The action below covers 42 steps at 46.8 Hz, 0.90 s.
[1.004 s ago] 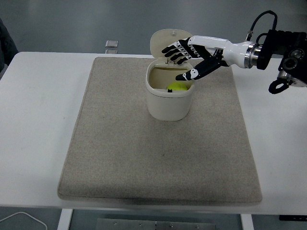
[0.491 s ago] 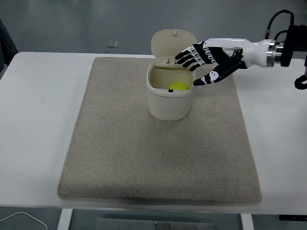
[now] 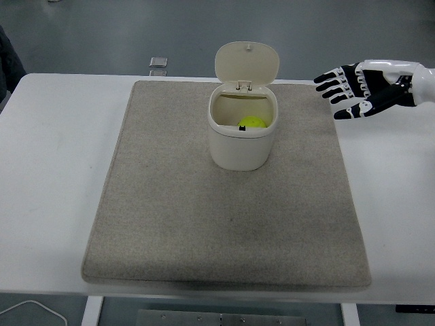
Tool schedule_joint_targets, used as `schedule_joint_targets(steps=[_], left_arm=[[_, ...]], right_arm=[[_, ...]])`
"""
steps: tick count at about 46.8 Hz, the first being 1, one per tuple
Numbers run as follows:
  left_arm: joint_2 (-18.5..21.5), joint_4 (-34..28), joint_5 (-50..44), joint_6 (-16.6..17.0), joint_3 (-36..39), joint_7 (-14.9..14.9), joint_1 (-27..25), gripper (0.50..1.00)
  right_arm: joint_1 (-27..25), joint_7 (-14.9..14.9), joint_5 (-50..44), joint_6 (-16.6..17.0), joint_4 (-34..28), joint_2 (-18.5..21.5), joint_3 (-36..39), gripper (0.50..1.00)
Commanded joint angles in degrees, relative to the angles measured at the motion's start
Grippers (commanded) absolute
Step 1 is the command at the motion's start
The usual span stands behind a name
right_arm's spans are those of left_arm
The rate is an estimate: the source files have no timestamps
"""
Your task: Pick up the tennis ball and place it in the box.
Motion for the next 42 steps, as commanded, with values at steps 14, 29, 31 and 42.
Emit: schedule_joint_targets(steps=[14,29,31,42], left_arm=[[0.0,0.0,0.0,0.0,0.0,0.0,-0.1,0.992],[0.0,0.0,0.0,0.0,0.1,0.0,0.0,0.992],[0.0,0.0,-0.1,0.0,0.0,0.0,0.0,0.992],[0.0,0.0,0.0,0.0,0.0,0.0,-0.1,0.992]], right_arm=[[-4.2,0.6,19.1,0.0,-11.1,0.9,0.0,0.891],[-4.8,0.9,34.3,-6.8,-22.1,11.2,1.2,0.893],[-5.4,1.0,34.4,-9.0,-22.2,12.7,1.6,0.893],[-7.3,1.1,34.6,-14.0,-22.4,18.6,7.1,0.909]])
